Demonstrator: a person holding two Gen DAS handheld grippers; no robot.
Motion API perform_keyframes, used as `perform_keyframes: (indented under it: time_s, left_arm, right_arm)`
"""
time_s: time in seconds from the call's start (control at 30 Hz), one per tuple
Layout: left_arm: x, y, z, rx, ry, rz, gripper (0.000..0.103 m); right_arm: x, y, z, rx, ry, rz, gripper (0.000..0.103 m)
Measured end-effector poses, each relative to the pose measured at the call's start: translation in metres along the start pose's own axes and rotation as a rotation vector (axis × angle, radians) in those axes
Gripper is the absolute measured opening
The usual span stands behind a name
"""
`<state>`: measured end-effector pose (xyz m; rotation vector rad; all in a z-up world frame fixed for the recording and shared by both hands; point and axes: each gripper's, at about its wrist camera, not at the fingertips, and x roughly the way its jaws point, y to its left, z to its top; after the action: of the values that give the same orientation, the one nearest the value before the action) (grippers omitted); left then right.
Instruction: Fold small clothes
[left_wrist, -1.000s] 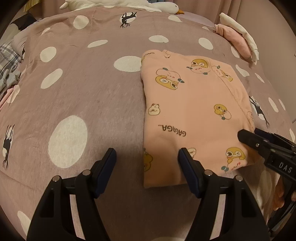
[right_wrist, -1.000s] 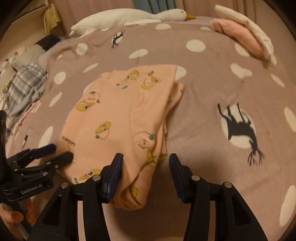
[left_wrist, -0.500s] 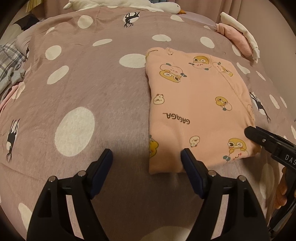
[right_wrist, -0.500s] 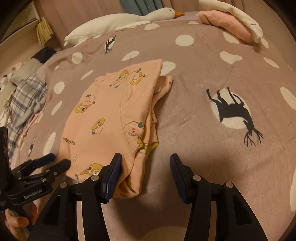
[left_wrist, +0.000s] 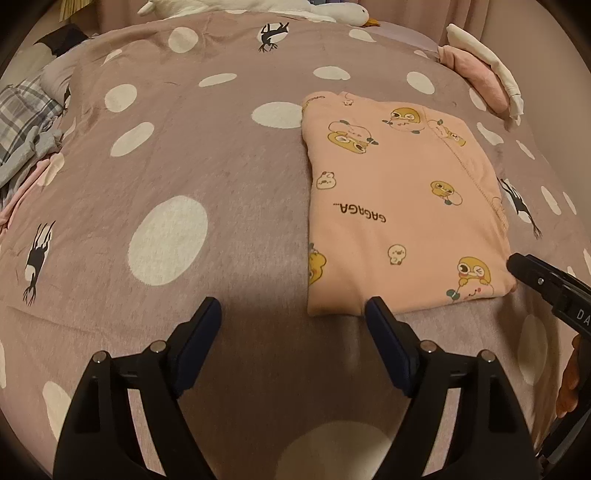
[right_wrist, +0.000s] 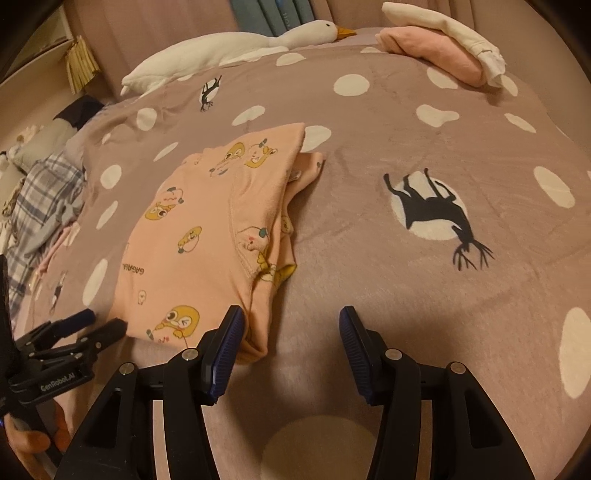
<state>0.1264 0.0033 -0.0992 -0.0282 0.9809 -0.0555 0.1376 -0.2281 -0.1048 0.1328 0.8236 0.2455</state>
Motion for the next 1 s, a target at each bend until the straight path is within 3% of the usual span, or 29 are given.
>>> perform_keyframes:
  time_s: [0.37,0.67,0.7,0.77,1.0]
  left_arm:
    - [-0.011,0.004,-0.011,-0.027,0.010,0.007,0.081]
    - [-0.039,0.005,-0.024,-0.032,-0.030,-0.016,0.092]
    - [-0.042,0.005,-0.025,-0.032,-0.035,-0.018,0.094]
    - [-0.050,0.004,-0.028,-0.036,-0.048,-0.023,0.099]
    - [-0.078,0.002,-0.037,-0.044,-0.112,-0.038,0.102]
  right_arm:
    - [-0.017,0.006,-0.011,-0.011,-0.018,-0.007,0.053]
    - [-0.041,0.018,-0.023,-0.050,-0.049,0.003,0.053]
    - [-0.045,0.020,-0.025,-0.055,-0.054,0.006,0.054]
    - [-0.050,0.023,-0.027,-0.059,-0.067,0.010,0.065]
    - [-0.073,0.036,-0.036,-0.081,-0.121,0.027,0.072]
